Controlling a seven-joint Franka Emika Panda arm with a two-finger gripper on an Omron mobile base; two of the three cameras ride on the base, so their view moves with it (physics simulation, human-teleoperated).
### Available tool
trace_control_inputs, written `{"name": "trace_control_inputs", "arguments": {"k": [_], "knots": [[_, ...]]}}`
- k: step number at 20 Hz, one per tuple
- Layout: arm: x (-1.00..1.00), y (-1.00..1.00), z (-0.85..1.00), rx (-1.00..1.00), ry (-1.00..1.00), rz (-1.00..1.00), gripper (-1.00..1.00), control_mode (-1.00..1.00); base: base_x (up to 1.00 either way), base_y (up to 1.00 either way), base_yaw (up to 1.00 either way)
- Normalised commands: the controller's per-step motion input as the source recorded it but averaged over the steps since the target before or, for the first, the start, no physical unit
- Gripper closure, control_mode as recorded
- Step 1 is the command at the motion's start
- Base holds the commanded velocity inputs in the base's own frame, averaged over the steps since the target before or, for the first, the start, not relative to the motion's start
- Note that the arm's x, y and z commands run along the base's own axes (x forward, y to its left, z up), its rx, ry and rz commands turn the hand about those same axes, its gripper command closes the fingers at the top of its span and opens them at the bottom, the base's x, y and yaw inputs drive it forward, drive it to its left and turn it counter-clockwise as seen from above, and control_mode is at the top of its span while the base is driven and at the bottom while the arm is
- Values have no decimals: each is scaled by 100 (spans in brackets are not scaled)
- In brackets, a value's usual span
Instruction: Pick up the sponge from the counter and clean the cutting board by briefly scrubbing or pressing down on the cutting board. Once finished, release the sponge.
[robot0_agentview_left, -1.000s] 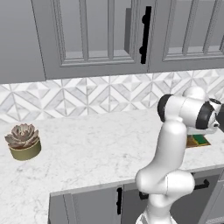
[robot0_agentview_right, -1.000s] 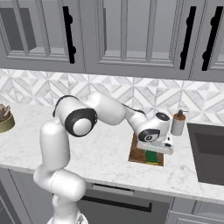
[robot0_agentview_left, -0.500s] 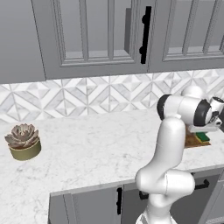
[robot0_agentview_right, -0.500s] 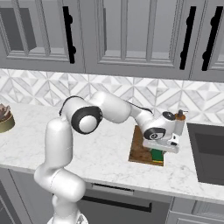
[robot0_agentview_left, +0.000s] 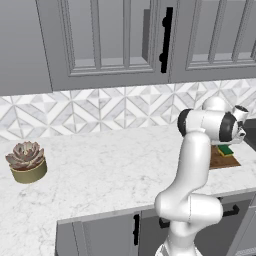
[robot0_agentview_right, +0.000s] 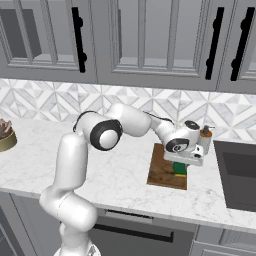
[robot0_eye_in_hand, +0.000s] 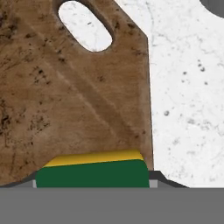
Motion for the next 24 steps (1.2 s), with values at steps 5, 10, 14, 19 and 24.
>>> {"name": "trace_control_inputs", "arguments": {"k": [5, 10, 14, 19, 24], "knots": [[54, 0, 0, 0, -1, 0, 100, -100, 0, 0, 0], [43, 4, 6, 0, -2, 0, 100, -100, 0, 0, 0], [9, 23, 24, 0, 0, 3, 100, -100, 0, 0, 0], [-62, 53, 22, -1, -2, 0, 100, -100, 0, 0, 0], [-100, 98, 0, -1, -3, 1, 100, -100, 0, 0, 0]]}}
